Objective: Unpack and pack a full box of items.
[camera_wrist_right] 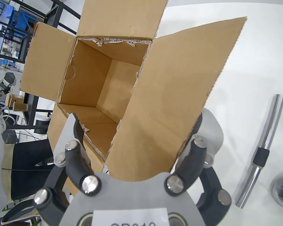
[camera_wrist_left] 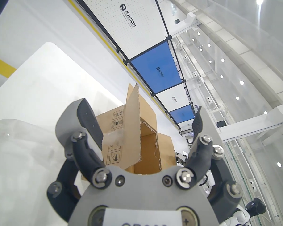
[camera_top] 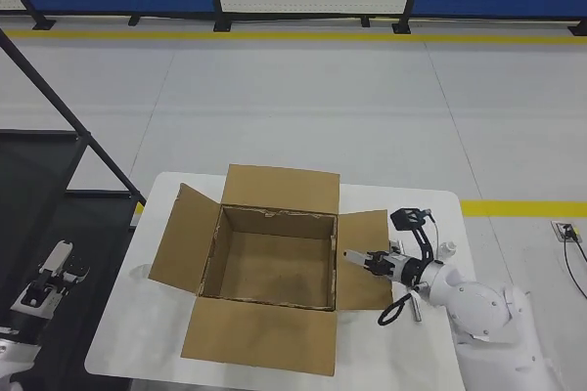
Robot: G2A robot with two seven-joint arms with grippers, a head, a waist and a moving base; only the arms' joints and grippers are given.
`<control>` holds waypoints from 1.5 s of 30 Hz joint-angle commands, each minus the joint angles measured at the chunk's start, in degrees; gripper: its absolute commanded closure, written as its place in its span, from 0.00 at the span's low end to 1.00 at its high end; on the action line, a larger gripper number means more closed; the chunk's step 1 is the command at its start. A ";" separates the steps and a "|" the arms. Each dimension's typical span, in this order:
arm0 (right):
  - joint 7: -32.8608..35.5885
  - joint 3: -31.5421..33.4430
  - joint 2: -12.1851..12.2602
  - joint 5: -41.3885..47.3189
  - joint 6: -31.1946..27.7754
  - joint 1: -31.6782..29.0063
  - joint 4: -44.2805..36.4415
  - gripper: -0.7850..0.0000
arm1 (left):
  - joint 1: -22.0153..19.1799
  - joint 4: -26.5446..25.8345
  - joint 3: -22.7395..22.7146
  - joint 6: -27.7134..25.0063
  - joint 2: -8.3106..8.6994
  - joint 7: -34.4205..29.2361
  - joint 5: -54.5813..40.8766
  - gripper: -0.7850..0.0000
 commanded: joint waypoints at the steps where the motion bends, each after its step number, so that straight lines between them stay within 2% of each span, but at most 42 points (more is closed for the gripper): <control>1: -0.07 -1.02 0.07 -0.38 0.58 0.34 -0.06 0.00 | 0.17 -0.06 -0.02 -0.05 0.01 0.06 -0.16 0.00; 13: -0.81 -3.22 0.91 -2.60 2.77 -0.36 -2.23 0.00 | 0.59 -0.57 0.00 0.01 0.11 -0.06 -1.00 0.00; 24: -3.28 5.11 2.56 -7.94 7.64 -10.65 -17.43 0.00 | 0.69 -3.05 1.91 0.91 0.24 -1.23 -0.33 0.00; 41: -3.53 5.39 2.58 -7.96 8.00 -10.94 -17.79 0.00 | 0.72 -3.63 2.28 0.83 0.25 -1.77 -0.73 0.00; 45: -5.66 4.85 2.87 -12.42 9.05 -11.12 -16.56 0.00 | 1.27 -4.52 2.49 -0.79 0.23 -1.02 0.47 0.00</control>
